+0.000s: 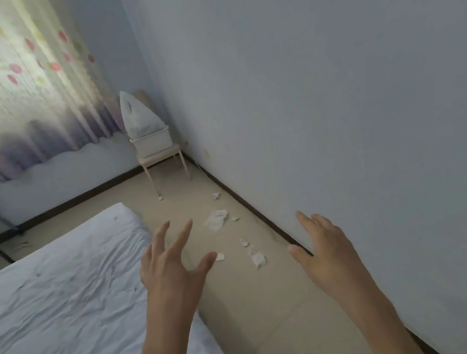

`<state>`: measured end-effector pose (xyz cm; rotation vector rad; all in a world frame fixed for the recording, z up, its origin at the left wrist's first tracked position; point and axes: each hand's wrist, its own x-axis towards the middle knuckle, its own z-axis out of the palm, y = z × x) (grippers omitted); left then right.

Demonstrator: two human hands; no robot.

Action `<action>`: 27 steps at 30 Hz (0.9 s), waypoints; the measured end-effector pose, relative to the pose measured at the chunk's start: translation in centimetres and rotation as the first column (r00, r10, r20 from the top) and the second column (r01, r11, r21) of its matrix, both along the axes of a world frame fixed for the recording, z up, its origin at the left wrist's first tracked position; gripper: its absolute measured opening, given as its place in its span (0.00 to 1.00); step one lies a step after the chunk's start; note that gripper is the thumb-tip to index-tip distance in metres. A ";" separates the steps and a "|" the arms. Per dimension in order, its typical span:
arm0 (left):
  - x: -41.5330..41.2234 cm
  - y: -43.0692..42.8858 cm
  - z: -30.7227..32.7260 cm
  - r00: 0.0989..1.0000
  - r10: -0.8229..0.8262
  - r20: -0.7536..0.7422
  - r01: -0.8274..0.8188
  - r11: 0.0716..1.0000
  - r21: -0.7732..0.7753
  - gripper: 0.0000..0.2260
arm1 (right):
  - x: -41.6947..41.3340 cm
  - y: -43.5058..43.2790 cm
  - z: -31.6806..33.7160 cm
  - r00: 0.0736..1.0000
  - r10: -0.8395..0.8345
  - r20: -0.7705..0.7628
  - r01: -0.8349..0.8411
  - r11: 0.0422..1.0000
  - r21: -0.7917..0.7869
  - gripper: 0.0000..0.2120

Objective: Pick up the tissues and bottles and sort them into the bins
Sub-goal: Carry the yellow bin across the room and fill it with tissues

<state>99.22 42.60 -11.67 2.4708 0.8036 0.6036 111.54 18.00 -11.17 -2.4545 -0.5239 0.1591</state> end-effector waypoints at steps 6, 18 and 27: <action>9.4 3.4 0.9 0.999 0.041 -0.016 -0.041 0.999 -0.011 0.35 | 8.0 2.2 -0.2 0.999 -0.003 -0.042 0.003 1.000 0.014 0.33; 16.7 8.3 0.6 0.966 0.248 -0.076 -0.248 0.969 0.010 0.36 | 21.0 11.0 -0.6 0.979 0.192 -0.063 -0.191 0.981 0.014 0.32; 25.3 10.1 2.2 0.922 0.383 -0.053 -0.382 0.924 0.021 0.35 | 32.4 16.3 1.0 0.931 0.366 -0.021 -0.364 0.930 0.043 0.33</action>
